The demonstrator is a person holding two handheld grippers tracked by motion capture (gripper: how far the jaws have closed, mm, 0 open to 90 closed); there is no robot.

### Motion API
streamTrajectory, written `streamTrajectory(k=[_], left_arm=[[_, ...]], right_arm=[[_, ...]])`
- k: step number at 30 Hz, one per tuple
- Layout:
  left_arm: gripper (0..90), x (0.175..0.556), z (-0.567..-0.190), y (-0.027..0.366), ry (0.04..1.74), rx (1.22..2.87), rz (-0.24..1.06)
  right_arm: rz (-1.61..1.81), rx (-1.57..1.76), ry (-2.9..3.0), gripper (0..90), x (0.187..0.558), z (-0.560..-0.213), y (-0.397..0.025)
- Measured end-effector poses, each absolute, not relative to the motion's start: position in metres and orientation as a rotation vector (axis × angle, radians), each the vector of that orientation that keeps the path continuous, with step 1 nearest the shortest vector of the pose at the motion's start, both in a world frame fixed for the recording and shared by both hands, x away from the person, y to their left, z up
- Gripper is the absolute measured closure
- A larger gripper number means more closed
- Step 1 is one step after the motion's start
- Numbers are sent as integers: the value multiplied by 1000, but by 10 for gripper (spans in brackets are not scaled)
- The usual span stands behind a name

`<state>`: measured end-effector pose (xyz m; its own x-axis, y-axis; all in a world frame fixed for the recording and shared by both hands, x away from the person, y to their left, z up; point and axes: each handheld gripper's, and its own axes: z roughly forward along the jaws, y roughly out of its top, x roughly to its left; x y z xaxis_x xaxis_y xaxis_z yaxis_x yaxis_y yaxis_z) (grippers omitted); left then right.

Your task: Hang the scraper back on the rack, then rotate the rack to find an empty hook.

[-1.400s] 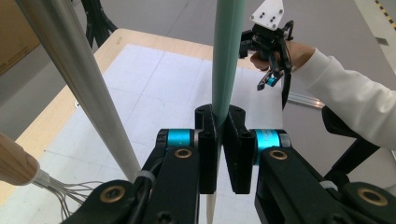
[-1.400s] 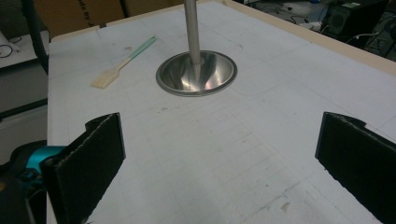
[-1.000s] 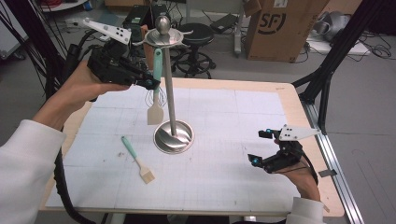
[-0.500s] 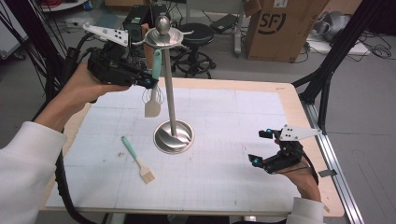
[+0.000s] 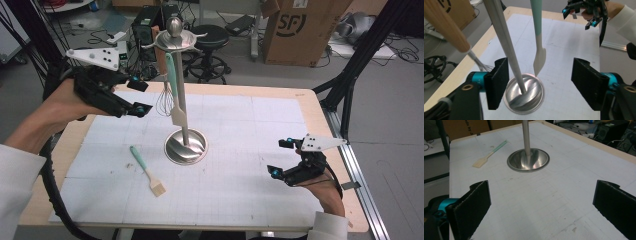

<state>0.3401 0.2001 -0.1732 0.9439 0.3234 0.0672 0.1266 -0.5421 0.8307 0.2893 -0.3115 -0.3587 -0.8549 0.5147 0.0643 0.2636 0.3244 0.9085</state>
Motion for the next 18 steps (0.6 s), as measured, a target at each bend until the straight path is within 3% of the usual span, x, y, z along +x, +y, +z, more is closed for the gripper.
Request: streamTrajectory(k=[7, 18], left_arm=[[27, 329, -170, 219, 377, 2111, 310], [19, 317, -158, 240, 376, 2056, 362]], right_arm=[[1547, 714, 2347, 2, 290, -358, -312], [1547, 720, 2343, 2, 290, -358, -312]])
